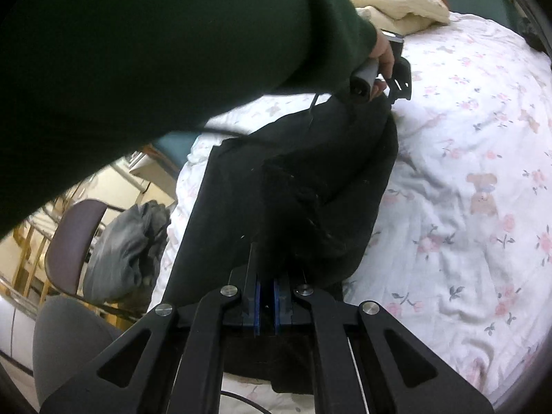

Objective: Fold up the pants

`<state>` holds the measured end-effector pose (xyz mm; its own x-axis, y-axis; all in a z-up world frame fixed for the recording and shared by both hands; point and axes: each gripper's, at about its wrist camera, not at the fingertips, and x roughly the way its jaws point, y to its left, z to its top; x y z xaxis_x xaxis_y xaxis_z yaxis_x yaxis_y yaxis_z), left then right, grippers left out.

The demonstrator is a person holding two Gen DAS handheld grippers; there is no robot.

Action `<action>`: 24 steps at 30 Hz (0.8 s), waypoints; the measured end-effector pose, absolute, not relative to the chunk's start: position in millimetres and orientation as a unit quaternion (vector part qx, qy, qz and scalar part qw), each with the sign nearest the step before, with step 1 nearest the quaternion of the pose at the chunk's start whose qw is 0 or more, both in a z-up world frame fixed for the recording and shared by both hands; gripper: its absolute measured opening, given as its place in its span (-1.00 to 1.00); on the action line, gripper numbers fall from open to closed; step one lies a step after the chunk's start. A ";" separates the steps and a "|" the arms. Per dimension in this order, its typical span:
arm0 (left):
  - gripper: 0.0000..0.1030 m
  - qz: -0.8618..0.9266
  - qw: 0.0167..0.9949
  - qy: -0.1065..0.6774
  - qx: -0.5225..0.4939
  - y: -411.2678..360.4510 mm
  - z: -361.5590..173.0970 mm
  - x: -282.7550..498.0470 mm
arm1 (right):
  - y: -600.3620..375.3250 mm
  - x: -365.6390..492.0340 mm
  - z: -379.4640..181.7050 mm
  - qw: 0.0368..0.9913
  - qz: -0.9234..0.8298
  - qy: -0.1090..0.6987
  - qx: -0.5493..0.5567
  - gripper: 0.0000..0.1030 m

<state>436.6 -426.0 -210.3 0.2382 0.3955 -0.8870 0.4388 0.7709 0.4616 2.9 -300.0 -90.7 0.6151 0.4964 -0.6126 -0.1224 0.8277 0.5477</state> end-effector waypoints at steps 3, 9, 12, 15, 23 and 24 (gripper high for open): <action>-0.09 -0.039 0.718 0.584 0.376 -434.9 -206.5 435.5 | -294.3 3.2 -90.8 0.865 0.187 0.406 0.227 -0.92; -0.89 -0.077 0.722 0.576 0.377 -430.7 -192.2 440.3 | -290.8 1.3 -90.2 0.867 0.189 0.407 0.217 -0.92; -0.90 -0.093 0.726 0.567 0.378 -420.9 -175.9 441.7 | -286.5 0.5 -89.7 0.869 0.190 0.406 0.209 -0.92; -0.91 -0.103 0.740 0.557 0.363 -401.3 -148.5 445.4 | -279.8 -5.1 -80.3 0.878 0.200 0.392 0.188 -0.92; -0.92 -0.110 0.814 0.502 0.270 -331.5 -49.3 438.8 | -242.2 -22.6 -40.2 0.908 0.225 0.336 0.109 -0.92; -0.93 -0.109 0.819 0.499 0.261 -319.9 -40.9 439.0 | -233.7 -24.6 -34.2 0.909 0.234 0.330 0.098 -0.92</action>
<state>439.0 -319.9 -40.9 0.4779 0.0824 -0.8746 0.4396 0.8395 0.3193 -24.6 -233.7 -34.2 0.6733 0.4904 -0.5533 -0.3609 0.8711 0.3330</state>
